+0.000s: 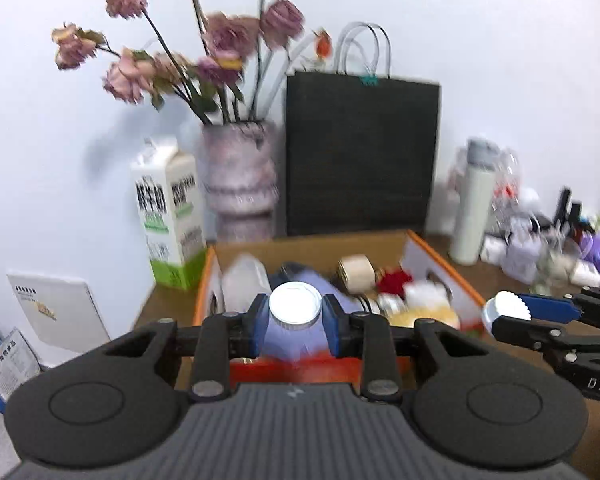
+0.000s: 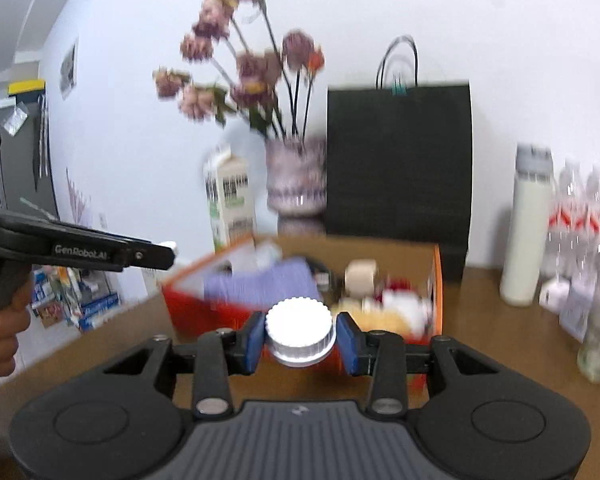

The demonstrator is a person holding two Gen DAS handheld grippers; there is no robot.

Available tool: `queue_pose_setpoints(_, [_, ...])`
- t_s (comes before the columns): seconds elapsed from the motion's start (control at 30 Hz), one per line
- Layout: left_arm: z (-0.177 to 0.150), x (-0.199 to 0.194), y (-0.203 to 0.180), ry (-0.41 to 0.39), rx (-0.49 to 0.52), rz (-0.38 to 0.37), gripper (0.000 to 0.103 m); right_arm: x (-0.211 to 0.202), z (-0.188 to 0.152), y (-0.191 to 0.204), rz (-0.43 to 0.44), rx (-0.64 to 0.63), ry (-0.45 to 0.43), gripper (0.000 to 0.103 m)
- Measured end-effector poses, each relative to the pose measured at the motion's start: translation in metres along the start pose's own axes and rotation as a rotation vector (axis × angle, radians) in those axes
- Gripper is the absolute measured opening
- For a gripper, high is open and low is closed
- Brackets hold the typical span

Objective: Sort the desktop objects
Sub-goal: 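Carry the cap and lid into the cardboard box while both tools open to release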

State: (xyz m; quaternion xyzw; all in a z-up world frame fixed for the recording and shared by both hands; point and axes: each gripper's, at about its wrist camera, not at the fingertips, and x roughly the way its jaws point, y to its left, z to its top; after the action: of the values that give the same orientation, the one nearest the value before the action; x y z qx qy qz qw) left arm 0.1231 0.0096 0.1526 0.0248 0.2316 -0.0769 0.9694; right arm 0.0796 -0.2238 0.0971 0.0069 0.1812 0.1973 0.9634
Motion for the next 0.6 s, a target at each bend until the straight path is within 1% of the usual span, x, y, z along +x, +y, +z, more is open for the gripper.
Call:
queue_pose_setpoints(0.07, [0.014, 0.012, 0.007, 0.010, -0.018, -0.033, 0.029, 0.014, 0.019, -0.007, -0.005, 0.009, 0.013, 0.037])
queue_pose_setpoints(0.13, [0.023, 0.032, 0.008, 0.059, -0.040, -0.091, 0.029, 0.036, 0.034, -0.017, 0.001, 0.054, 0.061, 0.037])
queue_pose_setpoints(0.2, [0.024, 0.056, 0.001, 0.108, -0.028, -0.112, 0.029, 0.062, 0.042, -0.030, 0.003, 0.125, 0.114, 0.037])
queue_pose_setpoints(0.3, [0.014, 0.088, -0.009, 0.139, 0.014, -0.094, 0.029, 0.093, 0.040, -0.042, 0.030, 0.222, 0.183, 0.037])
queue_pose_setpoints(0.37, [0.001, 0.109, -0.008, 0.166, 0.001, -0.084, 0.029, 0.114, 0.035, -0.047, 0.049, 0.282, 0.230, 0.037])
queue_pose_setpoints(0.4, [-0.006, 0.119, -0.005, 0.183, -0.006, -0.105, 0.029, 0.121, 0.032, -0.047, 0.053, 0.299, 0.246, 0.037])
queue_pose_setpoints(0.47, [-0.018, 0.143, 0.000, 0.252, -0.042, -0.171, 0.030, 0.137, 0.026, -0.044, 0.054, 0.292, 0.277, 0.037])
queue_pose_setpoints(0.5, [-0.020, 0.156, 0.003, 0.309, -0.053, -0.172, 0.030, 0.144, 0.025, -0.041, 0.051, 0.281, 0.289, 0.038])
queue_pose_setpoints(0.53, [-0.022, 0.164, 0.006, 0.334, -0.073, -0.162, 0.030, 0.149, 0.023, -0.040, 0.050, 0.276, 0.296, 0.038])
queue_pose_setpoints(0.57, [-0.023, 0.166, 0.012, 0.322, -0.104, -0.161, 0.031, 0.154, 0.021, -0.040, 0.046, 0.283, 0.305, 0.039])
queue_pose_setpoints(0.6, [-0.022, 0.164, 0.019, 0.308, -0.123, -0.172, 0.038, 0.158, 0.020, -0.040, 0.043, 0.295, 0.315, 0.041])
